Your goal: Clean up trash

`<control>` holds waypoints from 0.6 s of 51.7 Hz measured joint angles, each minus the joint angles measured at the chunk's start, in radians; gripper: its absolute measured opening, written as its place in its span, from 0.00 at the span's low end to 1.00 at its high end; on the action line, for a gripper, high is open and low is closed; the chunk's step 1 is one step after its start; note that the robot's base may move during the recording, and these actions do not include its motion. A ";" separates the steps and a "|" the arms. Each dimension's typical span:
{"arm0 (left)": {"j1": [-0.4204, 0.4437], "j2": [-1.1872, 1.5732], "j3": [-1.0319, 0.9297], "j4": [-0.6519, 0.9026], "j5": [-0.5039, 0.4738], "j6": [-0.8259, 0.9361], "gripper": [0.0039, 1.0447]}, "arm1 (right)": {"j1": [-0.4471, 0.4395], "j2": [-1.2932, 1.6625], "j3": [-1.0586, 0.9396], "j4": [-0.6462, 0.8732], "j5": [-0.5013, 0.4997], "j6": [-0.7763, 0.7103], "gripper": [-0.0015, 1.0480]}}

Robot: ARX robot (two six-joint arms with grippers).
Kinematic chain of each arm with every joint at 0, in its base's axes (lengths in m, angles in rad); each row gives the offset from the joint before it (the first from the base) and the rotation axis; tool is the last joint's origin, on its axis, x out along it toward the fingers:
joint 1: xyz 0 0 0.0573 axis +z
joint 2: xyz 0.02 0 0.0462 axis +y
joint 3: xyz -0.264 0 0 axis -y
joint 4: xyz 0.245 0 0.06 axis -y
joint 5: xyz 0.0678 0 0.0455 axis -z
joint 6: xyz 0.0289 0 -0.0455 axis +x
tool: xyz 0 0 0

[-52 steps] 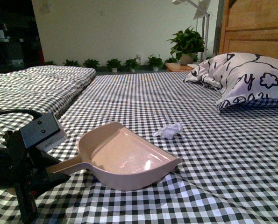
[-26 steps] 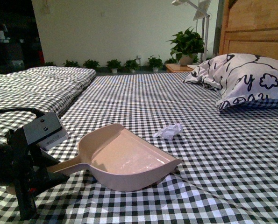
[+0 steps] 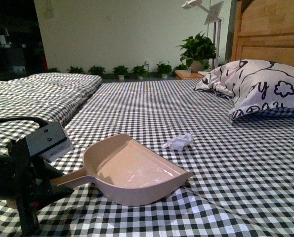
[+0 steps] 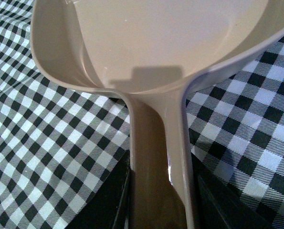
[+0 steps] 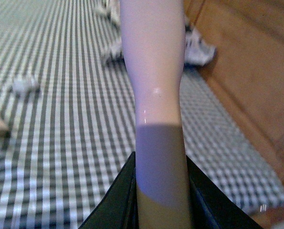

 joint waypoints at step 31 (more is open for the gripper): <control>0.002 0.000 0.000 -0.002 -0.001 0.003 0.27 | -0.388 1.027 0.412 0.380 -0.534 0.010 0.20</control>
